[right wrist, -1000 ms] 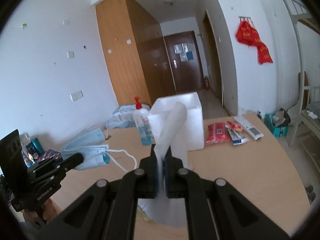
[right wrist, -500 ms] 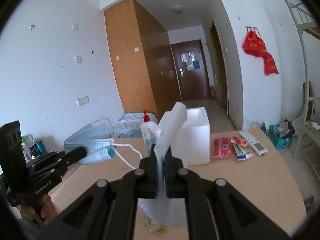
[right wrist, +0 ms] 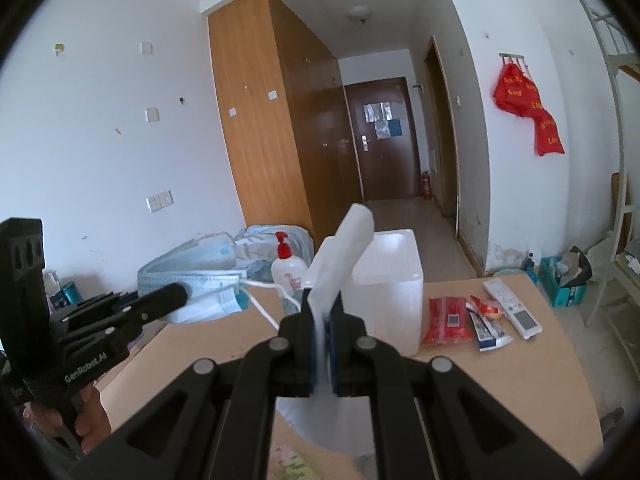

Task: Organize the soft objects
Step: 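Carry the masks over the white foam box and open the left gripper while the right carries the tissue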

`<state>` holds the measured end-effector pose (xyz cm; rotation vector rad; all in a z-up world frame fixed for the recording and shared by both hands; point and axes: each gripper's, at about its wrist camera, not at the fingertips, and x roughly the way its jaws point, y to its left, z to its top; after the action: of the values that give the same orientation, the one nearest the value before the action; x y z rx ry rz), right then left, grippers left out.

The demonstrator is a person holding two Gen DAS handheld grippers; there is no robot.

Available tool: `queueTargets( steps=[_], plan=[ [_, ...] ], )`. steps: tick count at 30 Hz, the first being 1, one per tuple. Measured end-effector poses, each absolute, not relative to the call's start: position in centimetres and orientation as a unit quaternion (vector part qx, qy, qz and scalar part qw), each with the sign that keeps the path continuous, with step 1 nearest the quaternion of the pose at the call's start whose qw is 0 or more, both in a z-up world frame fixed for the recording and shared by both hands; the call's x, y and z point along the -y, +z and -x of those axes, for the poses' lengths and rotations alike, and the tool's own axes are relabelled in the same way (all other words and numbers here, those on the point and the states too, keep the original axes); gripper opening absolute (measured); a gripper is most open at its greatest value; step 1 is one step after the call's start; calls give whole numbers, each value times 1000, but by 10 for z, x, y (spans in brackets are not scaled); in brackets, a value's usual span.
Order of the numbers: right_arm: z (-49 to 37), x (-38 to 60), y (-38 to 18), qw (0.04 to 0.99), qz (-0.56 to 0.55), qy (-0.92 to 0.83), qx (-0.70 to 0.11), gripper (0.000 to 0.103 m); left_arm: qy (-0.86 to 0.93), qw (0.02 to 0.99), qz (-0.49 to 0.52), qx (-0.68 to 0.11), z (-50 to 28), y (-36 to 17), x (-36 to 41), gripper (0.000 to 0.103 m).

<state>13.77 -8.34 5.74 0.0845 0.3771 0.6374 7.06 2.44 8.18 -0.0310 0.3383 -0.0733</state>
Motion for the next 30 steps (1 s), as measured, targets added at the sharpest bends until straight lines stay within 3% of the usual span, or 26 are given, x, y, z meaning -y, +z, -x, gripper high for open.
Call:
queueTargets(
  steps=[30],
  plan=[
    [-250,56,72,934,-36,292,-200,8,-48,979,24,-196,-236,91,-43,14]
  ],
)
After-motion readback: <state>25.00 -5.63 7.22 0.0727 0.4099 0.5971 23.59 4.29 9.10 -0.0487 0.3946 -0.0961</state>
